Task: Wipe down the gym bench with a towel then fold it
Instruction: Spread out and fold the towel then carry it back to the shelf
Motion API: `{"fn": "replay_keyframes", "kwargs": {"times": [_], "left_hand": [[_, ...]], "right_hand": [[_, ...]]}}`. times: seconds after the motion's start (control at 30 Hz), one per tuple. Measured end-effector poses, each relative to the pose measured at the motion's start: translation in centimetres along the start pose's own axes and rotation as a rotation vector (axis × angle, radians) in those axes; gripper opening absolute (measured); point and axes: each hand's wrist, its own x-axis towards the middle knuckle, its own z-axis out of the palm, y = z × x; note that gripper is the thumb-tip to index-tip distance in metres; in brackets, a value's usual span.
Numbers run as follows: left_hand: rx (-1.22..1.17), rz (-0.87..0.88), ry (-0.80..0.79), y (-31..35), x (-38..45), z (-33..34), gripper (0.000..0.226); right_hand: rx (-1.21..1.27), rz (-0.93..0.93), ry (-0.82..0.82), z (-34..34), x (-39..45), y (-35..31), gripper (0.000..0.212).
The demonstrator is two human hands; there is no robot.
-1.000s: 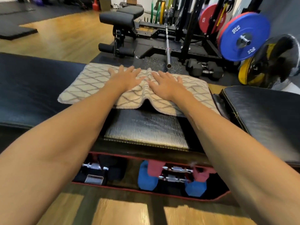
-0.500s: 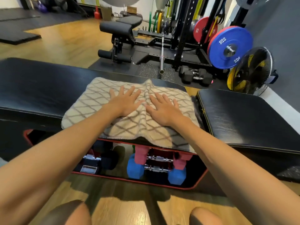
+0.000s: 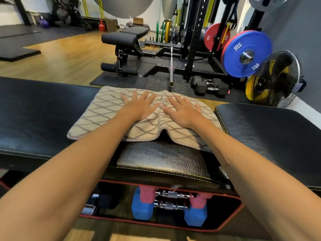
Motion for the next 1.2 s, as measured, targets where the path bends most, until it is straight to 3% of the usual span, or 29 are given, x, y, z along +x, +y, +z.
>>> {"fn": "replay_keyframes", "kwargs": {"times": [0.3, 0.73, 1.2], "left_hand": [[-0.026, -0.043, 0.045, 0.7, 2.1, 0.1, 0.066], [0.019, 0.080, 0.038, 0.5, -6.1, 0.5, 0.069], [-0.051, -0.195, 0.012, -15.9, -10.9, 0.0, 0.067]], "right_hand": [[-0.005, 0.025, 0.058, -0.3, 0.8, 0.3, 0.072], [-0.009, 0.052, 0.013, 0.8, -7.4, -1.5, 0.077], [-0.123, -0.161, -0.068, 3.6, -1.9, -17.3, 0.080]]}}
